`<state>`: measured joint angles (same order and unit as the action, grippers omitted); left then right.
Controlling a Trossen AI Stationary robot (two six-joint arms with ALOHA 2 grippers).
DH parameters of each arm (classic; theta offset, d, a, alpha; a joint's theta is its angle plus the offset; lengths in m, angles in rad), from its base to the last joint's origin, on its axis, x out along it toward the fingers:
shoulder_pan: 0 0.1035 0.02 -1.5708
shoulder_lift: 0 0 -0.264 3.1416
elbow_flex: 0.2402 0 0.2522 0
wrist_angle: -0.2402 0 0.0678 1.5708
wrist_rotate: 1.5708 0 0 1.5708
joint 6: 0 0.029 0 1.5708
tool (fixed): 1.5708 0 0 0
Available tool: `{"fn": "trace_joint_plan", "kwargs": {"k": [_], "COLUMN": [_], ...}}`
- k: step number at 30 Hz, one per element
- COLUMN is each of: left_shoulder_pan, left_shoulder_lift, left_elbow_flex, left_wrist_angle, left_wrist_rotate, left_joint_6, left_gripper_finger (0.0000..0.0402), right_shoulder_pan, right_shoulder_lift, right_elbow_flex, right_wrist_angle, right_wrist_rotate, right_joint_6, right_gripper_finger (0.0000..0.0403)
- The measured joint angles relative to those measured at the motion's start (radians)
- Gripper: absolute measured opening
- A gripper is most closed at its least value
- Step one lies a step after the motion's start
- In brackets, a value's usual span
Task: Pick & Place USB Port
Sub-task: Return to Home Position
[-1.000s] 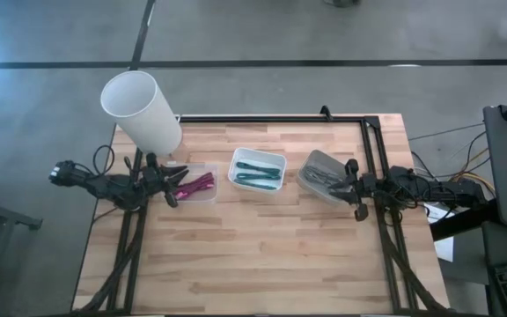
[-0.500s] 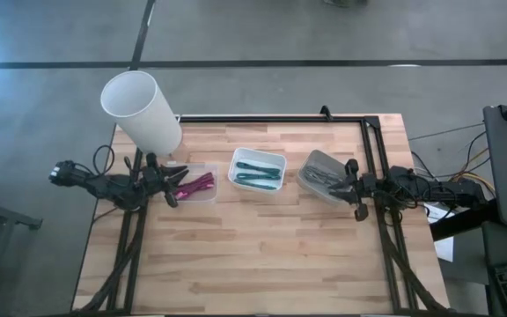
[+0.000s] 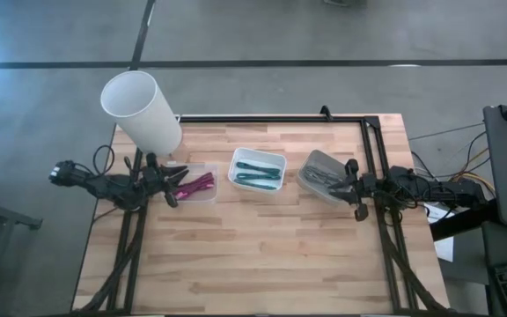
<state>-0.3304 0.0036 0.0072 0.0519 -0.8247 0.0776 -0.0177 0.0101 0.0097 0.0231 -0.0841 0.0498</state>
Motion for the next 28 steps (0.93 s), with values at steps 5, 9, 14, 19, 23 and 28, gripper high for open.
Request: {"fn": "trace_joint_plan", "kwargs": {"k": [5,9,14,19,23,28], "left_shoulder_pan": [0.000,0.000,0.000,0.000,0.000,0.000], "left_shoulder_lift": [0.000,0.000,0.000,0.000,0.000,0.000], "left_elbow_flex": [0.000,0.000,0.000,0.000,0.000,0.000], "left_wrist_angle": [0.000,0.000,0.000,0.000,0.000,0.000], "left_wrist_rotate": [0.000,0.000,0.000,0.000,0.000,0.000], "left_joint_6": [0.000,0.000,0.000,0.000,0.000,0.000], "left_gripper_finger": [0.0071,0.0071,0.0071,0.0071,0.0071,0.0071], "right_shoulder_pan": [0.000,0.000,0.000,0.000,0.000,0.000], "right_shoulder_lift": [0.000,0.000,0.000,0.000,0.000,0.000], "right_elbow_flex": [0.000,0.000,0.000,0.000,0.000,0.000], "right_wrist_angle": [0.000,0.000,0.000,0.000,0.000,0.000], "right_wrist_rotate": [0.000,0.000,0.000,0.000,0.000,0.000], "right_joint_6": [0.000,0.000,0.000,0.001,0.001,0.001], "right_gripper_finger": [0.0072,0.0068,0.0074,0.0083,0.0087,0.0089]}}
